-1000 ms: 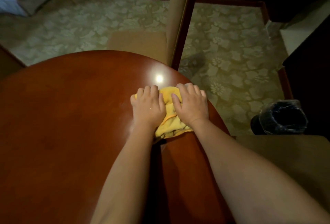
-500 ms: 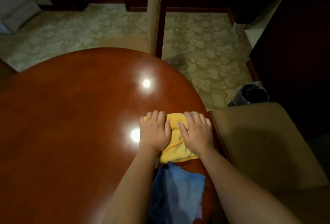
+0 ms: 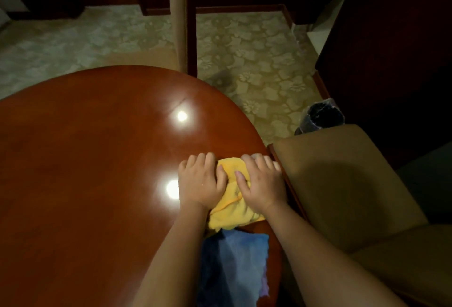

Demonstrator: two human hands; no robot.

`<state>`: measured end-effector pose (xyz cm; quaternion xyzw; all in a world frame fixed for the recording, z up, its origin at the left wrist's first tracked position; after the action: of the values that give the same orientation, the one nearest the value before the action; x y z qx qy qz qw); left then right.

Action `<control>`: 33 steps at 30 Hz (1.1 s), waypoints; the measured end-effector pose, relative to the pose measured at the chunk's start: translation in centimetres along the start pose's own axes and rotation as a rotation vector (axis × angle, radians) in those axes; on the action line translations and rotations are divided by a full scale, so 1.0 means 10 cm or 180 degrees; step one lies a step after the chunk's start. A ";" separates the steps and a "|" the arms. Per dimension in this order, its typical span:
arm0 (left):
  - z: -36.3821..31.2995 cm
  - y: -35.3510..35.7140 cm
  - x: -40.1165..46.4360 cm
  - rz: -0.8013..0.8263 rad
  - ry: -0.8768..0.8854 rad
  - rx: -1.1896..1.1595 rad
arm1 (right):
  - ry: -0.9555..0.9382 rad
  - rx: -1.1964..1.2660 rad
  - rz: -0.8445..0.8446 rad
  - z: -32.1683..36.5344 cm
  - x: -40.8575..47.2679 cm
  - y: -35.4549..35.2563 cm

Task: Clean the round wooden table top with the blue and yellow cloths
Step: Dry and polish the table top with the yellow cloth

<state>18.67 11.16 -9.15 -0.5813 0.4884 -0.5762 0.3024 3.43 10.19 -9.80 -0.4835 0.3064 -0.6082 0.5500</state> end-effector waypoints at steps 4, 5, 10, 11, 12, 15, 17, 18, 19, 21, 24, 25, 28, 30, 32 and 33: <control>0.09 0.08 0.25 -0.0162 -0.0098 0.0058 | -0.0048 0.0055 0.0000 0.02 0.35 0.10; 0.13 0.10 0.33 -0.0195 -0.0136 0.0065 | -0.0052 0.0068 -0.0005 0.02 0.43 0.13; 0.32 0.24 0.76 -0.0315 -0.0285 0.0082 | -0.0084 0.0083 -0.0054 0.07 0.94 0.28; 0.38 0.28 0.87 -0.0325 -0.0283 0.0086 | -0.0079 0.0080 -0.0062 0.08 1.05 0.32; 0.44 0.33 0.98 -0.0321 -0.0287 0.0086 | -0.0069 0.0075 -0.0073 0.09 1.18 0.36; 0.64 0.47 1.34 -0.0315 -0.0317 0.0102 | -0.0043 0.0058 -0.0118 0.13 1.57 0.50; 0.77 0.55 1.58 -0.0345 -0.0300 0.0151 | 0.0003 0.0091 -0.0125 0.15 1.82 0.59; 0.83 0.59 1.70 -0.0356 -0.0280 0.0163 | 0.0033 0.0112 -0.0120 0.16 1.94 0.63; 0.89 0.62 1.80 -0.0362 -0.0271 0.0166 | 0.0053 0.0127 -0.0108 0.17 2.05 0.67; 0.97 0.65 1.95 -0.0359 -0.0324 0.0159 | 0.0032 0.0138 -0.0031 0.21 2.24 0.73; 1.01 0.66 2.02 -0.0356 -0.0444 0.0137 | -0.0014 0.0079 0.0316 0.24 2.42 0.77; 1.00 0.65 2.01 -0.0366 -0.0449 0.0136 | -0.0015 0.0030 0.0380 0.25 2.44 0.76; 0.96 0.60 1.94 -0.0354 -0.0390 0.0186 | 0.0014 -0.0081 0.0408 0.25 2.39 0.75; 0.91 0.54 1.85 -0.0343 -0.0322 0.0296 | 0.0069 -0.0138 0.0403 0.25 2.27 0.71; 0.82 0.50 1.70 -0.0232 -0.0246 0.0340 | 0.0157 -0.0112 0.0365 0.22 2.08 0.64; 0.76 0.48 1.62 -0.0159 -0.0200 0.0343 | 0.0191 -0.0102 0.0339 0.19 1.96 0.59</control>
<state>22.66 -6.89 -8.67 -0.5940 0.4323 -0.5906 0.3340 8.79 -9.63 -9.56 -0.4568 0.3578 -0.5873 0.5643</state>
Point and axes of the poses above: each hand's wrist, its own x-axis towards the middle knuckle, its own y-axis out of the palm, z = x × y, the point moved 3 cm from there along x, towards the middle knuckle, and after that the axes turned 11 degrees about y, right-handed, at the moved point
